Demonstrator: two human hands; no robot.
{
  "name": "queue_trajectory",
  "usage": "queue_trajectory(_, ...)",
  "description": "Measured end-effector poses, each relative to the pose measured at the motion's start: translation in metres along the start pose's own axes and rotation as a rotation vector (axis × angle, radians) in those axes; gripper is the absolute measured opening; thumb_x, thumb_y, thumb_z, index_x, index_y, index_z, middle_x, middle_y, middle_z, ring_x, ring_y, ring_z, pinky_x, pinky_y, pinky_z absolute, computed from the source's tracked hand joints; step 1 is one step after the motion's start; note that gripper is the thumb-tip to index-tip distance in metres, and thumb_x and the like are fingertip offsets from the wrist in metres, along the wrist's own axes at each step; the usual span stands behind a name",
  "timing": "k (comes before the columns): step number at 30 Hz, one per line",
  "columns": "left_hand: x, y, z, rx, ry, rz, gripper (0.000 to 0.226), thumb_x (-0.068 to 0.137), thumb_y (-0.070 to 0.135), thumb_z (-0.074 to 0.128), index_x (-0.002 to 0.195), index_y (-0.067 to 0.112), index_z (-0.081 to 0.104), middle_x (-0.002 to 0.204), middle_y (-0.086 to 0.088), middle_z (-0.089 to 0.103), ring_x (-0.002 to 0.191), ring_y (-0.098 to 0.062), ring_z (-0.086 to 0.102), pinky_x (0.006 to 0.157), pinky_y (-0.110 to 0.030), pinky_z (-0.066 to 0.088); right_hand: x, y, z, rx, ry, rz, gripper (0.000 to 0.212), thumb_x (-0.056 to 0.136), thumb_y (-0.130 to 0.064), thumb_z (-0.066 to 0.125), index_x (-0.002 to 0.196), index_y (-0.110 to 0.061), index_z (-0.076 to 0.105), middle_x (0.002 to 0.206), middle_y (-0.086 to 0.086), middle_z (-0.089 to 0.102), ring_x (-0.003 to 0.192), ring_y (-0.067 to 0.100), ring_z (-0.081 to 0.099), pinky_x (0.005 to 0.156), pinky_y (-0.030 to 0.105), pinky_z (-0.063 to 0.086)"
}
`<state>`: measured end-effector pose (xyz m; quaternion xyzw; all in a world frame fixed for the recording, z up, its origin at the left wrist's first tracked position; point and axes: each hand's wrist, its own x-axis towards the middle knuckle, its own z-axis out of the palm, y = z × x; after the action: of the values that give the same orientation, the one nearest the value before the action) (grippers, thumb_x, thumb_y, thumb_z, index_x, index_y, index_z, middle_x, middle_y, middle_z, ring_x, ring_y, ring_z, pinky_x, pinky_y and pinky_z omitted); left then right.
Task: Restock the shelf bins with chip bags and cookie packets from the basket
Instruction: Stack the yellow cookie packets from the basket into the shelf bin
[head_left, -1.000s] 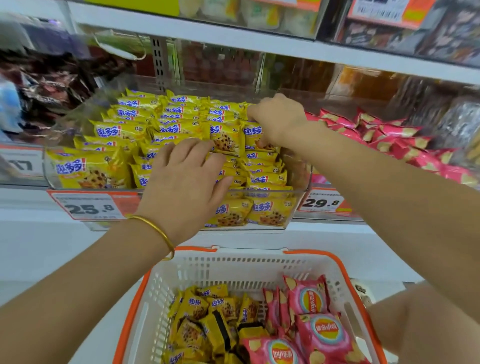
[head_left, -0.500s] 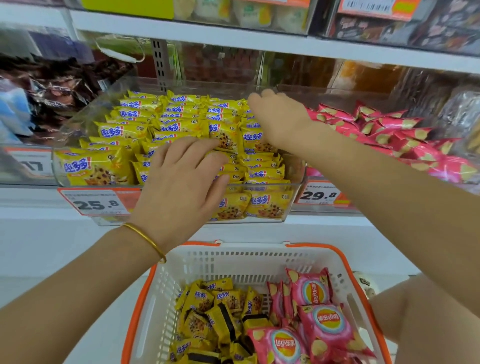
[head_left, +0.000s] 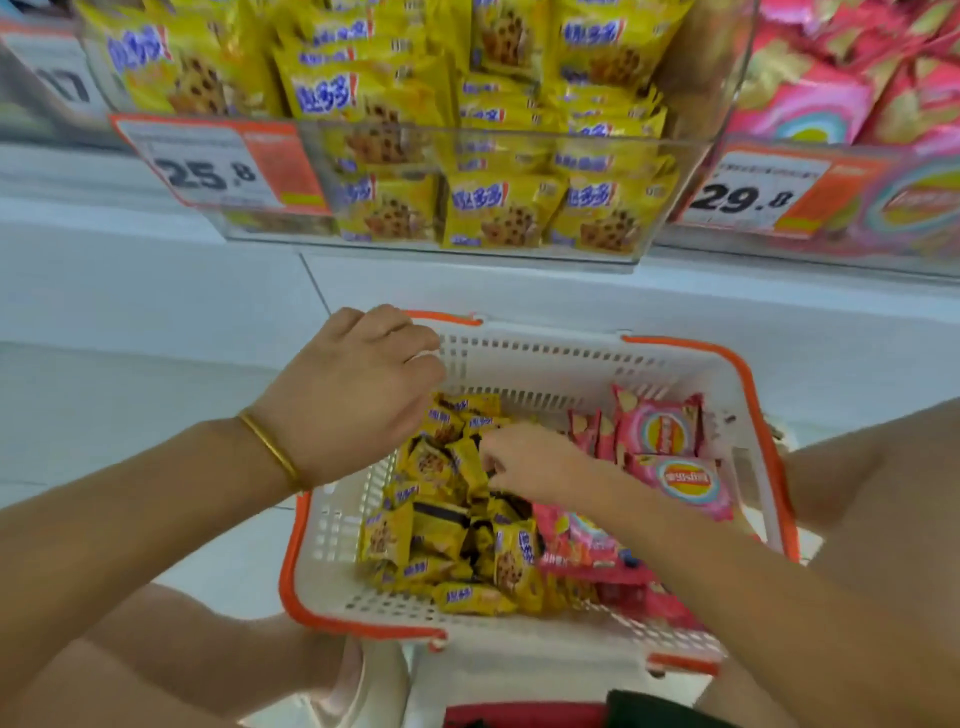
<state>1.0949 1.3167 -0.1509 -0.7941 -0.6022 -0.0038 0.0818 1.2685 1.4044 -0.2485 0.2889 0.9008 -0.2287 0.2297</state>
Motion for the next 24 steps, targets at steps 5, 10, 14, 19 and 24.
queue_trajectory(5,0.003,0.005,0.008,-0.046,-0.04,0.015,0.038,0.081,0.031,0.035,0.087,0.018,0.07,0.102,-0.001,0.068,0.096,-0.029,0.061,0.076,-0.038,0.047,0.013,0.003,0.087,-0.502,-0.211,0.008,0.027,0.093,-0.03,0.054,0.109,-0.01,0.062,0.113,0.009,0.058,0.114,0.028,0.045,0.087,0.04,0.038)
queue_trajectory(10,0.018,0.01,0.006,-0.078,-0.158,0.046,0.037,0.082,0.032,0.037,0.089,0.015,0.069,0.101,-0.004,0.068,0.093,-0.031,0.061,0.073,-0.045,0.052,0.011,0.012,0.07,-0.252,-0.178,0.01,0.048,0.08,-0.045,0.069,0.11,-0.009,0.057,0.108,0.007,0.058,0.103,0.026,0.052,0.077,0.036,0.042)
queue_trajectory(14,0.029,0.021,0.007,-0.229,-0.421,-0.026,0.036,0.096,0.039,0.042,0.126,0.02,0.051,0.122,0.001,0.055,0.112,-0.021,0.048,0.096,-0.039,0.041,-0.012,0.018,0.013,0.266,-0.051,0.021,0.036,0.078,-0.036,0.074,0.093,-0.017,0.047,0.079,-0.008,0.043,0.067,0.007,0.041,0.056,0.023,0.032)
queue_trajectory(19,0.051,0.034,0.0,-0.579,-0.591,-0.199,0.04,0.094,0.042,0.05,0.125,0.016,0.048,0.112,-0.002,0.058,0.097,-0.017,0.055,0.079,-0.026,0.045,-0.054,0.008,-0.05,0.574,0.248,-0.032,0.035,0.075,-0.028,0.078,0.102,-0.014,0.059,0.084,-0.007,0.051,0.073,0.003,0.048,0.063,0.018,0.036)
queue_trajectory(24,0.076,0.022,-0.038,-0.794,-0.307,-0.28,0.019,0.091,0.032,0.057,0.093,0.014,0.055,0.078,0.002,0.054,0.058,-0.003,0.055,0.053,-0.017,0.04,-0.087,0.006,-0.083,1.195,0.493,0.013,0.045,0.067,-0.021,0.082,0.103,-0.023,0.055,0.099,0.009,0.064,0.083,0.018,0.062,0.074,0.035,0.049)
